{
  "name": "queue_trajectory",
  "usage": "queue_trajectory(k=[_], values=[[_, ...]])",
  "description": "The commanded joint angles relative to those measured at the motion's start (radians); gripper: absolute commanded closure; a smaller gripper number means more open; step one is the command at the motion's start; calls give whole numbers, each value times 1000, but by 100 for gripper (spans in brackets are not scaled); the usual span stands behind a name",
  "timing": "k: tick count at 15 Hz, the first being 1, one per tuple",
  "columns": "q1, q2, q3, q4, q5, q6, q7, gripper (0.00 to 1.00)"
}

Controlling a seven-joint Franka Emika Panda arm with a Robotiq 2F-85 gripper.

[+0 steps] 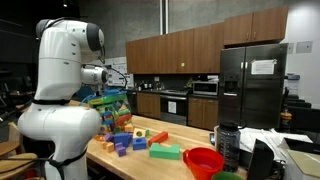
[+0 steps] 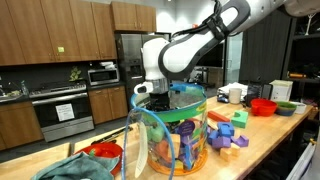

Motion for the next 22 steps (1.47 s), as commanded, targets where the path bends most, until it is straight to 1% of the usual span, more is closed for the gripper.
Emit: queue_trajectory(k=[1, 10, 11, 12, 13, 14, 16, 19, 20, 21, 22], values=[[-2, 2, 3, 5, -1, -3, 2, 0], [15, 10, 12, 0, -25, 18, 47, 0], [17, 9, 11, -1, -32, 18, 55, 25], [17, 8, 12, -2, -34, 19, 58, 27], [18, 6, 11, -3, -41, 19, 62, 32], [19, 4, 10, -3, -48, 20, 65, 40], [18, 1, 8, -2, -73, 19, 76, 54], [16, -5, 5, 1, -106, -1, 82, 80], [15, -7, 4, 1, -116, -10, 81, 85], [13, -11, 3, 1, -127, -18, 81, 88], [11, -16, 0, 2, -138, -31, 78, 89]])
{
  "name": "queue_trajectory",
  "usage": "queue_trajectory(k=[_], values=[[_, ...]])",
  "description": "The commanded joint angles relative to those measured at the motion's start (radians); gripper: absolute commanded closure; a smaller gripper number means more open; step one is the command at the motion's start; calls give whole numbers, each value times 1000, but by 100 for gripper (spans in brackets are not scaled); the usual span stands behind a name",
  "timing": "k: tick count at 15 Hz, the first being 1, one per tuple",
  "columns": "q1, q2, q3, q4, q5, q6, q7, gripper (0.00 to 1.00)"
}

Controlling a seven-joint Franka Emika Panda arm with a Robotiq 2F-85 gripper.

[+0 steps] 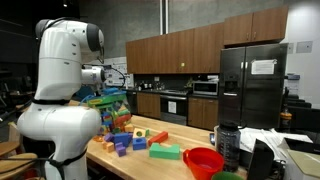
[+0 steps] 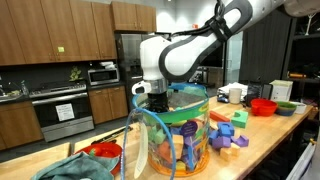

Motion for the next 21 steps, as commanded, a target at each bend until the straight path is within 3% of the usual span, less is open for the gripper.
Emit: queue_trajectory(k=[1, 5, 6, 8, 9, 10, 13, 16, 17, 18, 21], values=[[-3, -24, -10, -11, -54, -48, 17, 92], [-3, -31, -14, -10, -81, -75, 27, 94], [-3, -32, -14, -10, -81, -84, 27, 48], [-3, -34, -13, -11, -84, -94, 29, 48], [-4, -36, -14, -11, -86, -99, 29, 43], [-2, -8, -7, 7, -62, -75, 15, 63], [-2, -8, -8, 6, -64, -90, 18, 44], [-2, -8, -8, 6, -64, -92, 19, 43], [-2, -7, -8, 9, -67, -94, 20, 18], [-1, -6, -8, 10, -71, -97, 20, 18], [-2, -17, -17, 12, -117, -109, 29, 3]])
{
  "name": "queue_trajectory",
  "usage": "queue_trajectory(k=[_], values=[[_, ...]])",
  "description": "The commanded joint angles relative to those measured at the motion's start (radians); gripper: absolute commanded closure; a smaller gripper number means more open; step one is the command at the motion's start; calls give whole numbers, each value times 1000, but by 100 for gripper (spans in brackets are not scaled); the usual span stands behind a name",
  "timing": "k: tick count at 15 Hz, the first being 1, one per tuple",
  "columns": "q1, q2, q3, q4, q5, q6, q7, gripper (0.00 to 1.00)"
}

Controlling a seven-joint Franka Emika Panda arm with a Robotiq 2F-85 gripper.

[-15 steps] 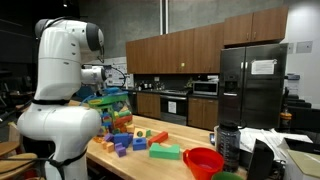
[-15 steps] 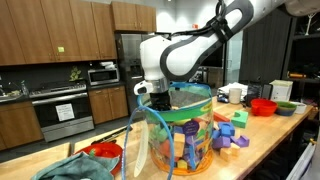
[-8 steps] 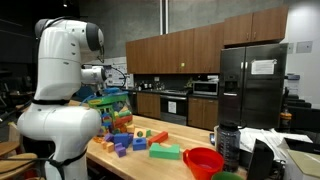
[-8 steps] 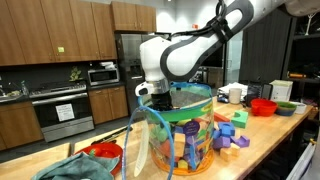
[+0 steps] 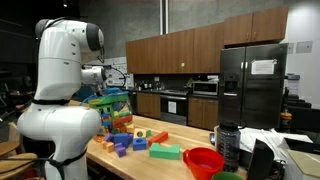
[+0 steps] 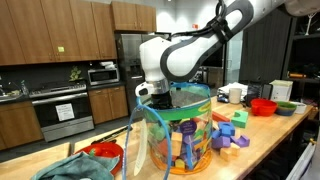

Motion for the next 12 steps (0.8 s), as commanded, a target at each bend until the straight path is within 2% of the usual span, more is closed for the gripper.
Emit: queue_trajectory(k=[1, 8, 12], values=[[0, -15, -11, 11, -79, -22, 15, 0], [-2, -21, -17, 9, -168, -44, 29, 0], [0, -31, -18, 25, -195, -190, 33, 0]])
